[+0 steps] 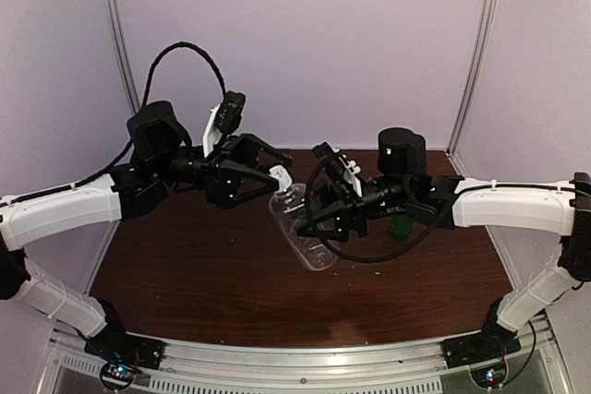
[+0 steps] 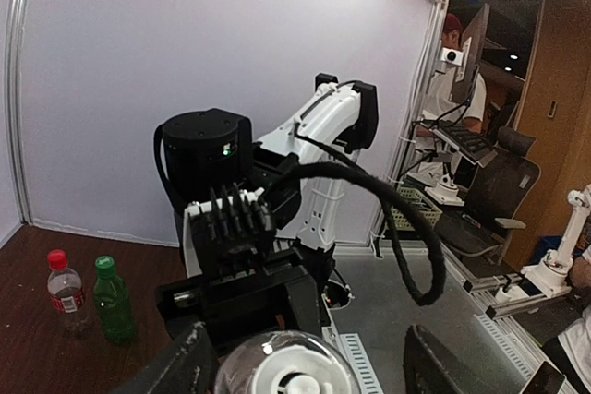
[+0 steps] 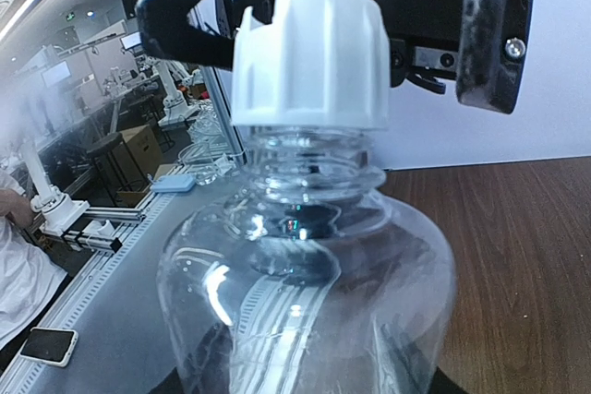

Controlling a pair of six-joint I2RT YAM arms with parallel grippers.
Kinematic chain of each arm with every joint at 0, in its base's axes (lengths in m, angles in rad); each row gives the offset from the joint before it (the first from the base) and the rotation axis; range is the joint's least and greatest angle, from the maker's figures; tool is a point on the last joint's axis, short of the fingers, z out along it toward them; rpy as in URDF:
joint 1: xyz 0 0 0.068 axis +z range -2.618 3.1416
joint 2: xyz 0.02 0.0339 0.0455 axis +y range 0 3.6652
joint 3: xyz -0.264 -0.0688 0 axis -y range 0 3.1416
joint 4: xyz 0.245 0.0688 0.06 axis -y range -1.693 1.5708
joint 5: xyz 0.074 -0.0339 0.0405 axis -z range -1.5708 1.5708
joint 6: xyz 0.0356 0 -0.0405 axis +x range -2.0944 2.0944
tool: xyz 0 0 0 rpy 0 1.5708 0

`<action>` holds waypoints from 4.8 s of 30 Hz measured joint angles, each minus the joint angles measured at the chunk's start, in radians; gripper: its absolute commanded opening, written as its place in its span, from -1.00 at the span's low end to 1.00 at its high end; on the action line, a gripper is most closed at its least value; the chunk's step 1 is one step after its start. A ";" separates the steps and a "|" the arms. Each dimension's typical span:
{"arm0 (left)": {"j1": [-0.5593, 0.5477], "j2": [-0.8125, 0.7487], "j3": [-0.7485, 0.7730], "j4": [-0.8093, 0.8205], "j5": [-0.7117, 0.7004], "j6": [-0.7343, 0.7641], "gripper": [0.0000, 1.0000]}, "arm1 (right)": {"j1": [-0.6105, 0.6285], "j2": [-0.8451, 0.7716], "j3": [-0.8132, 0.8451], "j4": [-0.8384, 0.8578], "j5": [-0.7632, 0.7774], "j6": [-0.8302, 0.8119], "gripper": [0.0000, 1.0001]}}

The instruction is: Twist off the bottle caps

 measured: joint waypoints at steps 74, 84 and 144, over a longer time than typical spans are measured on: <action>-0.130 0.059 0.107 -0.201 -0.772 -0.131 0.49 | 0.027 -0.069 -0.052 -0.009 0.727 -0.073 -0.13; -0.100 -0.058 0.072 -0.213 -0.567 0.019 0.78 | -0.004 -0.105 -0.071 0.002 0.475 -0.066 -0.10; -0.069 -0.128 0.061 -0.275 -0.697 0.065 -0.45 | -0.015 -0.024 -0.008 -0.064 0.172 -0.029 -0.13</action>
